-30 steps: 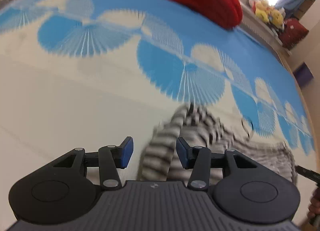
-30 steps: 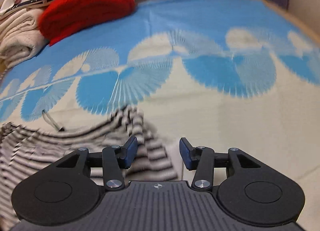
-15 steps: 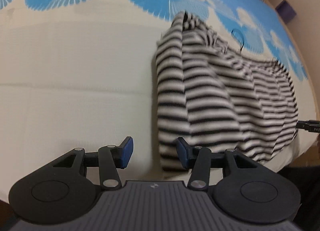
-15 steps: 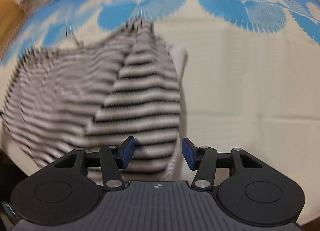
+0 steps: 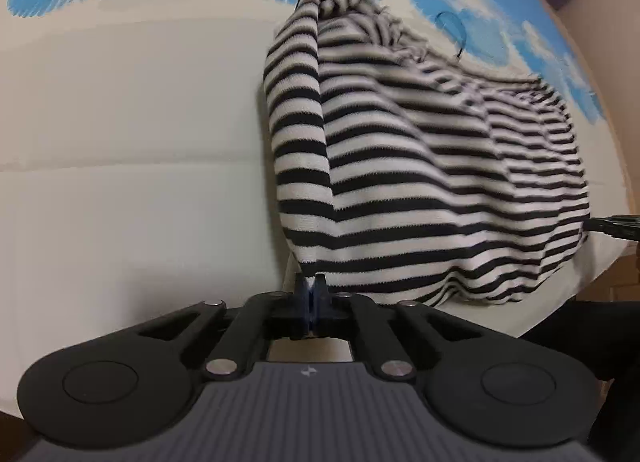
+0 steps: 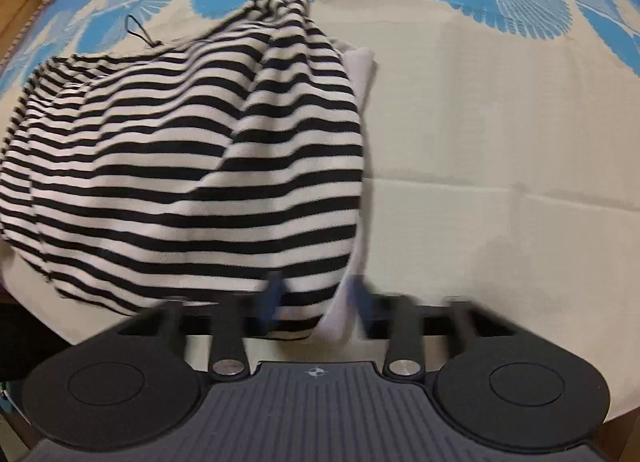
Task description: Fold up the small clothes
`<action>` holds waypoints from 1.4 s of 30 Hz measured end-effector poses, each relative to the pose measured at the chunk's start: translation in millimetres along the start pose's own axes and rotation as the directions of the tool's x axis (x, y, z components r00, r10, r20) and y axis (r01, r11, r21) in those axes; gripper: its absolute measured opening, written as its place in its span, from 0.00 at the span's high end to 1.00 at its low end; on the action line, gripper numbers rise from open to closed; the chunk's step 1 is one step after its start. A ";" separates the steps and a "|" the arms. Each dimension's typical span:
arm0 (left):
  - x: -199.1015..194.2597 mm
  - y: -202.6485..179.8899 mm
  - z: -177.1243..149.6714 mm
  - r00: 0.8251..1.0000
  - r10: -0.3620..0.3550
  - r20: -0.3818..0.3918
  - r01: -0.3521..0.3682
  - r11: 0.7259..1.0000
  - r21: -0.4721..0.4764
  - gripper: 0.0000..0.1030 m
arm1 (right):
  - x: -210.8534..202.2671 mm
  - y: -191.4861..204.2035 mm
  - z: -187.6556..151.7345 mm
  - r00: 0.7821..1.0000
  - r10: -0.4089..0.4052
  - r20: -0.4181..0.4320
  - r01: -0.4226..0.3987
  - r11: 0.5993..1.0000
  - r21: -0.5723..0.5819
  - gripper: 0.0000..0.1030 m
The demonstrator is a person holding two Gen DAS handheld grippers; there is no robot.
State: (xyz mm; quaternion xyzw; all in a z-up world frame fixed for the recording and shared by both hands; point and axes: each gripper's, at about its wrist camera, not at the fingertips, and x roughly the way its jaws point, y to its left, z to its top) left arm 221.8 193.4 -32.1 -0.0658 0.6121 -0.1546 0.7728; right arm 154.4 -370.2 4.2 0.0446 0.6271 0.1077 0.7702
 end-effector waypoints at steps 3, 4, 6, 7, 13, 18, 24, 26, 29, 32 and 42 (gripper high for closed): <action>-36.1 16.2 2.3 0.987 -0.004 0.160 0.019 0.996 -0.089 0.99 | -18.4 -7.1 1.9 0.996 0.048 0.081 -0.052 0.998 0.043 0.93; -44.7 22.6 0.7 0.982 0.009 0.187 0.013 0.993 -0.118 0.99 | -29.0 -12.4 2.4 0.989 0.069 0.132 -0.079 0.994 0.070 0.93; -38.6 25.0 -4.2 0.990 0.056 0.131 -0.040 0.992 -0.123 0.99 | -43.2 -26.2 1.1 0.974 0.102 0.201 -0.130 0.982 0.135 0.93; -28.3 24.5 -7.1 0.995 0.074 0.067 -0.066 0.991 -0.116 0.99 | -43.5 -32.1 -0.2 0.978 0.084 0.194 -0.115 0.981 0.155 0.94; -2.8 13.9 -5.9 0.982 0.173 -0.074 -0.178 0.982 -0.069 0.99 | -4.5 -16.6 -11.3 0.999 -0.049 -0.009 0.049 0.998 0.051 0.93; -36.4 10.0 11.5 0.989 0.087 0.122 -0.072 0.990 -0.119 0.77 | -16.7 -10.1 -6.8 0.996 -0.059 0.065 0.055 0.997 0.057 0.86; -29.1 -31.2 32.1 0.987 -0.013 0.158 0.010 1.000 0.015 0.77 | -13.0 -10.7 0.0 0.996 -0.026 0.091 0.021 0.998 0.055 0.78; -23.4 -43.5 36.2 0.987 -0.017 0.159 0.008 0.998 0.056 0.76 | -1.1 -6.5 3.0 0.997 -0.053 0.055 0.052 0.999 0.017 0.78; -15.3 -54.3 39.8 0.984 -0.004 0.178 -0.008 0.998 0.066 0.76 | 12.0 -3.6 1.6 0.994 -0.109 -0.002 0.108 0.994 -0.018 0.79; -12.9 -53.5 48.3 0.961 0.035 0.275 -0.037 0.999 0.005 0.75 | 14.0 2.4 4.4 0.971 -0.238 0.007 0.238 0.968 -0.084 0.79; 17.1 -53.6 81.7 0.883 0.239 0.404 -0.216 0.971 -0.103 0.52 | -27.9 -1.4 41.9 0.917 -0.188 0.351 0.169 0.982 0.084 0.56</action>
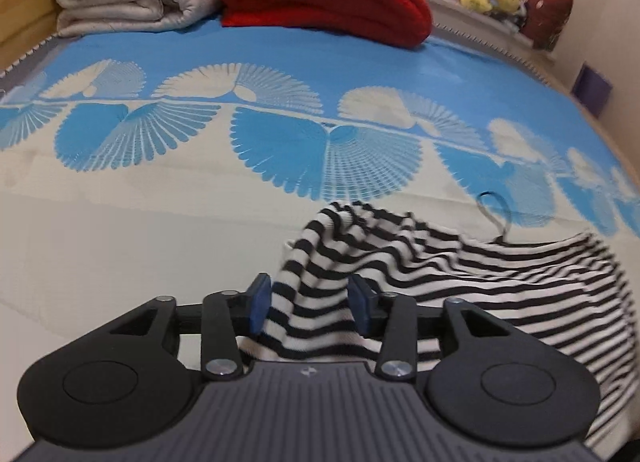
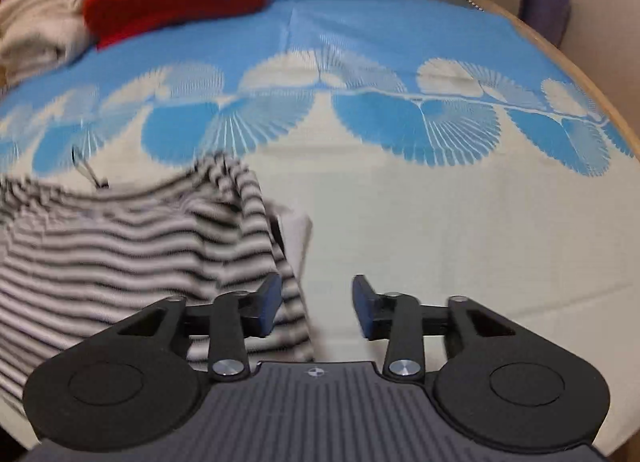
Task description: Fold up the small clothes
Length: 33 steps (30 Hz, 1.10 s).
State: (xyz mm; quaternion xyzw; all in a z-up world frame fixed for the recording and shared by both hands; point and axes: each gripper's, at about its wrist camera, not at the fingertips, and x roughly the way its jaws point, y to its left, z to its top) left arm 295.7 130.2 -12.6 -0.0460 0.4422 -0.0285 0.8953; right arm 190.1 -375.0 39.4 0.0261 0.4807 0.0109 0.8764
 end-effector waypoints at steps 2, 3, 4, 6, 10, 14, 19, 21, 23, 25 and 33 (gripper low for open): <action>8.2 -1.1 5.3 1.000 0.008 -0.001 -0.008 1.000 0.016 0.52 | 12.1 4.1 8.7 1.000 0.008 -0.011 -0.008 1.000 0.012 0.55; 11.2 -0.8 7.8 1.000 0.008 0.000 -0.008 1.000 0.016 0.51 | 19.2 7.4 12.5 1.000 0.001 -0.025 -0.001 1.000 0.006 0.55; 15.8 -1.8 9.2 1.000 0.009 -0.004 -0.009 1.000 0.011 0.50 | 26.0 11.0 16.8 1.000 -0.004 -0.030 0.004 1.000 -0.004 0.55; 23.1 -2.4 11.3 1.000 0.014 -0.020 -0.013 1.000 0.006 0.50 | 37.5 20.0 26.0 0.999 -0.011 -0.041 0.010 1.000 -0.022 0.55; 32.4 -5.9 14.9 0.999 0.025 -0.030 -0.025 1.000 0.016 0.50 | 51.7 34.1 36.5 0.998 -0.027 -0.053 0.026 0.999 -0.029 0.56; 38.5 -3.0 19.1 0.999 0.024 -0.035 -0.025 0.999 -0.024 0.50 | 68.3 43.7 41.5 0.996 -0.040 -0.081 0.037 0.999 -0.034 0.72; 41.7 -0.1 21.9 0.999 0.016 -0.034 -0.017 0.999 -0.028 0.97 | 74.3 50.2 48.0 0.997 -0.066 -0.047 0.064 0.997 -0.029 0.98; 32.2 0.0 23.6 0.998 0.058 0.040 -0.057 0.998 -0.022 0.97 | 65.3 46.6 53.2 0.995 -0.093 0.029 0.093 0.995 0.021 0.98; 18.1 1.7 26.1 0.991 0.058 0.124 -0.055 0.998 -0.031 0.97 | 54.7 42.3 57.1 0.989 -0.104 0.103 0.097 0.993 0.073 0.97; 11.1 4.0 26.3 0.990 0.036 0.133 -0.031 0.999 -0.041 0.89 | 46.4 42.8 58.8 0.982 -0.119 0.148 0.106 0.990 0.092 0.92; -26.4 19.4 12.1 0.991 -0.093 0.097 0.099 0.994 -0.053 0.64 | 16.1 48.4 45.6 0.988 -0.083 0.132 0.078 0.996 0.045 0.74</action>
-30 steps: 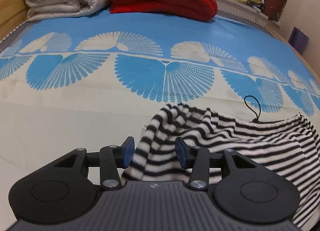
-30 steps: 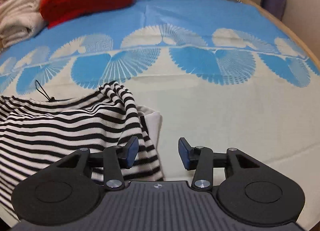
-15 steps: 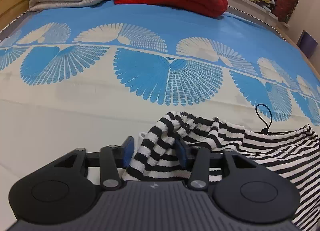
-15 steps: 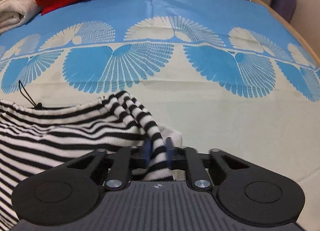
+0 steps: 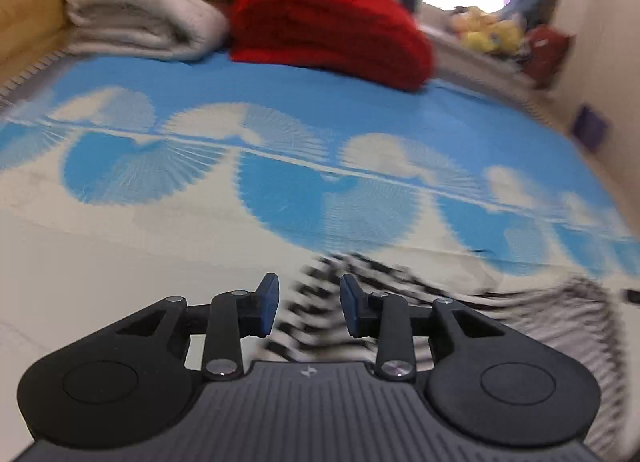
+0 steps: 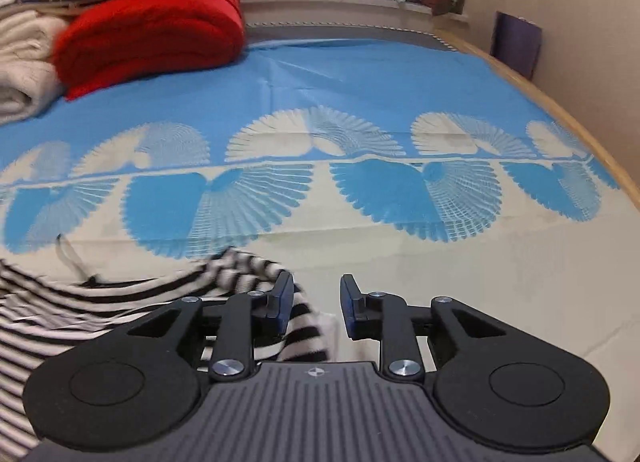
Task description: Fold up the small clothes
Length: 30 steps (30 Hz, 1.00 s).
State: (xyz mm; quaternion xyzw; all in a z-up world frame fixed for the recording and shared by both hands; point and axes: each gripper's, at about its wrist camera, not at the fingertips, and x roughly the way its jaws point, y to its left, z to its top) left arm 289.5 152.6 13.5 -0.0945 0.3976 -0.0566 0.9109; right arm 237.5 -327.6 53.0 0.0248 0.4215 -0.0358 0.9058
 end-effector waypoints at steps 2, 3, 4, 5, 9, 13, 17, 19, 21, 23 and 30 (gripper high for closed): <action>-3.7 -2.3 -11.3 0.987 -0.123 -0.100 0.126 0.992 0.024 0.64 | -14.5 3.9 -7.0 0.996 0.081 -0.023 -0.081 0.997 -0.016 0.70; -3.1 -6.1 -17.1 0.976 -0.157 -0.148 0.165 0.985 0.046 0.64 | -18.9 5.9 -11.3 0.992 0.118 -0.048 -0.119 0.992 -0.032 0.66; -1.6 -12.1 -25.3 0.963 -0.182 -0.201 0.200 0.977 0.075 0.64 | -20.6 8.3 -17.8 0.984 0.153 -0.092 -0.158 0.986 -0.049 0.64; 3.2 -19.1 -35.4 0.943 -0.188 -0.276 0.226 0.967 0.113 0.64 | -18.7 11.1 -25.7 0.972 0.177 -0.155 -0.188 0.980 -0.065 0.59; 24.3 -37.3 -70.9 0.893 -0.016 -0.450 0.158 0.947 0.280 0.52 | 2.8 24.0 -68.6 0.922 0.066 -0.382 -0.161 0.961 -0.223 0.52; 0.7 -14.8 -49.4 0.936 -0.063 -0.347 0.114 0.985 0.126 0.48 | -29.8 15.3 -55.2 0.967 0.053 -0.251 -0.111 0.968 -0.224 0.51; -14.1 38.3 -32.3 0.963 -0.100 -0.251 0.060 0.985 -0.161 0.37 | -86.4 -8.2 -28.6 0.996 0.084 -0.042 -0.090 0.979 -0.180 0.48; -8.8 62.0 -34.0 0.958 -0.083 -0.276 0.009 0.965 -0.262 0.35 | -107.4 -20.7 -24.1 0.993 0.115 0.026 -0.109 0.981 -0.162 0.47; -1.3 82.0 -42.8 0.948 -0.108 -0.301 -0.004 0.937 -0.350 0.33 | -116.4 -34.4 -29.7 0.990 0.122 0.069 -0.113 0.987 -0.114 0.46; 8.1 95.6 -54.1 0.930 -0.140 -0.340 -0.008 0.916 -0.401 0.32 | -113.2 -44.8 -36.8 0.995 0.102 0.023 -0.100 0.994 -0.048 0.47; 40.5 114.4 -67.7 0.880 -0.240 -0.410 0.019 0.880 -0.474 0.21 | -101.5 -58.3 -36.3 0.998 0.061 0.021 -0.062 0.998 0.025 0.47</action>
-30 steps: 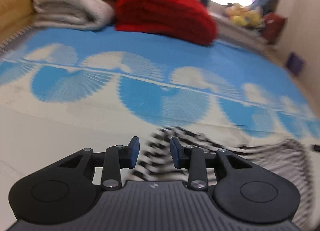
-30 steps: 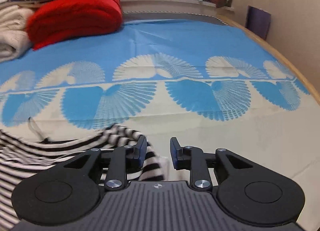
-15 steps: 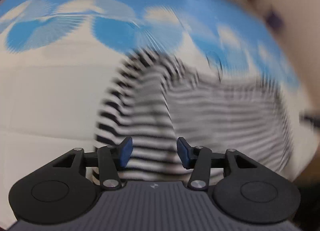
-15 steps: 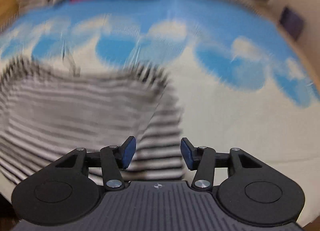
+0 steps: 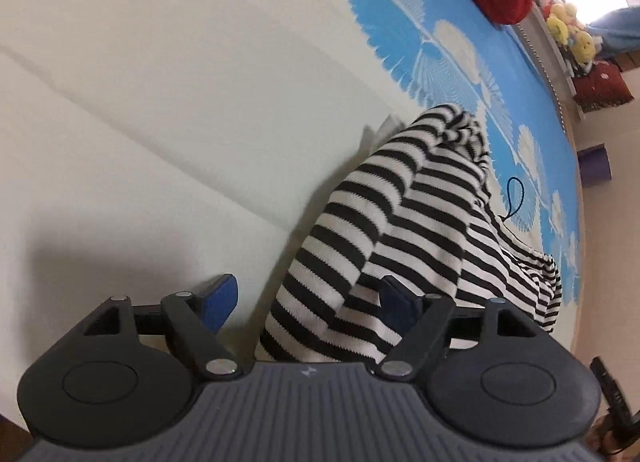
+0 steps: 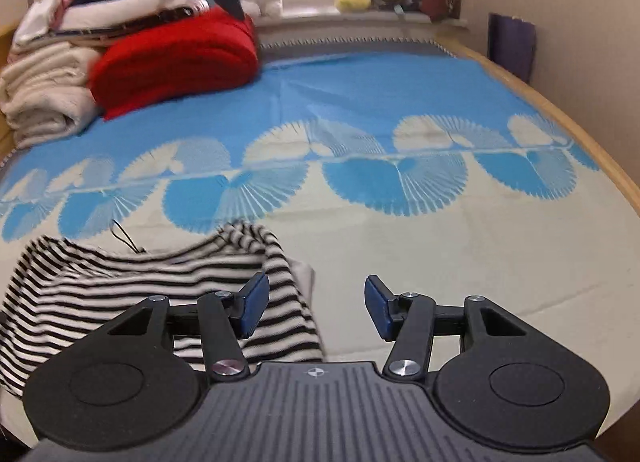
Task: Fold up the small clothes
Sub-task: 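Open both grippers and lift them off the bundle, then grasp a striped sleeve end with the left gripper and pull it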
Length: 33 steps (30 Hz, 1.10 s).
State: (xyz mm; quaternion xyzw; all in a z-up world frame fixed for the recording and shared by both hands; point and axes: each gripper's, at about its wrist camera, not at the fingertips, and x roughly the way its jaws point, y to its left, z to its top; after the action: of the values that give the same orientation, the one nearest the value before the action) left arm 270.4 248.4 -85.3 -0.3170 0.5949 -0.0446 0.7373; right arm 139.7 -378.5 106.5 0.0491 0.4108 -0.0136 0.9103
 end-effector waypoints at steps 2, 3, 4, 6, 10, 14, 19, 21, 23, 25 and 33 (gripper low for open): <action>9.8 2.2 2.4 0.999 -0.030 -0.022 0.030 0.999 -0.015 0.21 | 4.7 -0.6 -1.0 1.000 -0.012 -0.007 0.012 1.000 -0.013 0.47; 13.3 -1.4 2.6 0.999 -0.044 -0.024 0.043 0.999 -0.006 0.21 | 6.4 0.4 -1.4 1.000 -0.014 -0.009 0.014 1.000 -0.019 0.47; 17.8 -5.8 3.9 0.998 -0.056 -0.028 0.056 0.998 0.010 0.21 | 8.1 0.7 -1.8 1.000 -0.015 -0.011 0.015 1.000 -0.024 0.47; 29.6 -16.3 7.3 0.997 -0.061 -0.040 0.063 0.997 0.049 0.20 | 11.6 1.3 -1.0 1.000 -0.021 -0.018 0.020 0.999 -0.036 0.47; 42.5 -39.6 5.5 0.998 -0.041 -0.039 0.047 0.988 0.145 0.20 | 15.0 -0.1 -0.2 0.999 -0.034 -0.026 0.033 0.999 -0.037 0.47; 49.9 -51.0 1.2 0.998 -0.032 -0.053 0.041 0.980 0.192 0.76 | 16.8 -2.4 0.4 0.998 -0.050 -0.030 0.050 0.999 -0.022 0.47; 32.9 -56.4 -3.2 0.999 -0.045 -0.016 0.047 0.966 0.253 0.88 | 20.8 1.6 1.7 0.997 -0.066 -0.034 0.065 0.998 -0.005 0.47; 17.2 -53.3 -2.4 0.997 -0.071 0.024 0.064 0.969 0.239 0.89 | 22.2 5.9 2.3 0.997 -0.064 -0.033 0.064 0.998 -0.001 0.47; -1.7 -47.3 -1.5 0.994 -0.070 0.084 0.051 0.976 0.212 0.90 | 23.0 10.9 3.7 0.998 -0.057 -0.029 0.057 0.998 0.007 0.47; -17.7 -45.3 -2.8 0.990 -0.016 0.141 -0.017 0.973 0.229 0.90 | 23.1 15.2 6.2 0.999 -0.047 -0.022 0.048 0.999 0.021 0.47; -40.9 -40.2 -9.9 0.990 -0.003 0.144 -0.029 0.975 0.219 0.82 | 23.8 26.4 8.3 1.000 -0.014 -0.013 0.014 0.999 0.033 0.47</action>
State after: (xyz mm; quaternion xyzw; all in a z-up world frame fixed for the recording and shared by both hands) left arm 262.2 230.4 -30.5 -0.2319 0.5337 -0.0825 0.8090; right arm 163.4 -352.7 96.2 0.0614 0.4167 -0.0264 0.9066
